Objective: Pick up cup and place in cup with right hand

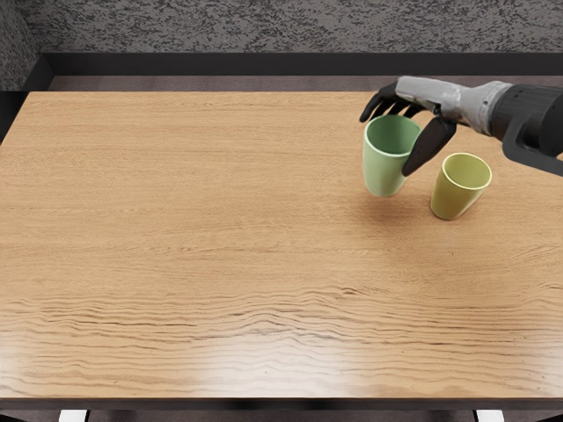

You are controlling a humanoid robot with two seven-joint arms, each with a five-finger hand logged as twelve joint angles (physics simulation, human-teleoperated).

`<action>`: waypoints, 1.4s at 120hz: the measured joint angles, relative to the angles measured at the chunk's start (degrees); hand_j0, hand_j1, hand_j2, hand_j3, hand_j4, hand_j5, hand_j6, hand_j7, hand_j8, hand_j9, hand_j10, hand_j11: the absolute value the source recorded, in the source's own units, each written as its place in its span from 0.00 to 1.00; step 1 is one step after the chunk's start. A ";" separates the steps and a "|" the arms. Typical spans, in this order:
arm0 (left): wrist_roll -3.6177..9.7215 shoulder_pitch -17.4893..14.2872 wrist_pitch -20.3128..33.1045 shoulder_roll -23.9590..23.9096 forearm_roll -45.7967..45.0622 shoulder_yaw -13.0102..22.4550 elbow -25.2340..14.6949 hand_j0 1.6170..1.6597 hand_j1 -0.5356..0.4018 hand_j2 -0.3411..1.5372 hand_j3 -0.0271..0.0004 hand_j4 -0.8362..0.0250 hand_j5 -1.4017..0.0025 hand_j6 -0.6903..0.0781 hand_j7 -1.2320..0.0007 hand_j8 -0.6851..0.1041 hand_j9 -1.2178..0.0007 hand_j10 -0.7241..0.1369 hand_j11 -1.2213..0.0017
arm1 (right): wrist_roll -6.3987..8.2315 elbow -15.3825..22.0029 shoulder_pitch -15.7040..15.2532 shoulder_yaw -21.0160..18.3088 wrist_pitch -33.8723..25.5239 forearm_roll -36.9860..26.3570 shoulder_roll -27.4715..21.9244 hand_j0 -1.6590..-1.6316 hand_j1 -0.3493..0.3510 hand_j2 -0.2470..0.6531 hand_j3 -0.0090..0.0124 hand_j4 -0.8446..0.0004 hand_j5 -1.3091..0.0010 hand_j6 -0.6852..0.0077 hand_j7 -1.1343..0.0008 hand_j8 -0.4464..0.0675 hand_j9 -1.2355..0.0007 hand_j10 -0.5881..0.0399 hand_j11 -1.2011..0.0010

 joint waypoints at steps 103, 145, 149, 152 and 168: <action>0.00 0.00 0.00 0.00 0.00 -0.01 0.00 0.96 0.94 0.18 0.98 0.97 1.00 0.90 1.00 0.87 1.00 0.84 1.00 | 0.00 0.04 -1.29 3.36 2.61 6.67 -14.12 0.06 0.65 0.40 0.41 0.49 0.57 0.49 0.51 0.21 0.55 0.25 0.53; 0.00 0.00 0.00 0.00 0.00 -0.01 0.00 0.96 0.94 0.18 0.98 0.97 1.00 0.90 1.00 0.87 1.00 0.84 1.00 | 0.00 -4.73 -2.41 3.10 1.60 6.55 -12.30 0.06 0.65 0.41 0.40 0.48 0.56 0.49 0.50 0.22 0.54 0.23 0.52; 0.00 0.00 0.00 0.00 0.00 -0.01 -0.01 0.96 0.94 0.18 0.98 0.97 1.00 0.90 1.00 0.87 1.00 0.84 1.00 | 0.00 -5.42 -2.43 3.15 1.57 6.57 -12.03 0.07 0.65 0.40 0.41 0.48 0.56 0.50 0.50 0.23 0.54 0.24 0.52; 0.00 0.00 0.00 0.00 0.00 -0.01 0.00 0.96 0.94 0.18 0.98 0.97 1.00 0.90 1.00 0.87 1.00 0.84 1.00 | 0.00 -5.95 -2.44 3.18 1.55 6.56 -11.88 0.07 0.65 0.40 0.42 0.48 0.56 0.51 0.49 0.23 0.54 0.24 0.52; 0.00 0.00 0.00 0.00 0.00 -0.01 0.00 0.96 0.94 0.18 0.98 0.97 1.00 0.90 1.00 0.87 1.00 0.84 1.00 | 0.00 -7.78 -2.46 3.31 1.28 6.50 -11.48 0.06 0.66 0.40 0.43 0.48 0.56 0.50 0.49 0.23 0.53 0.24 0.52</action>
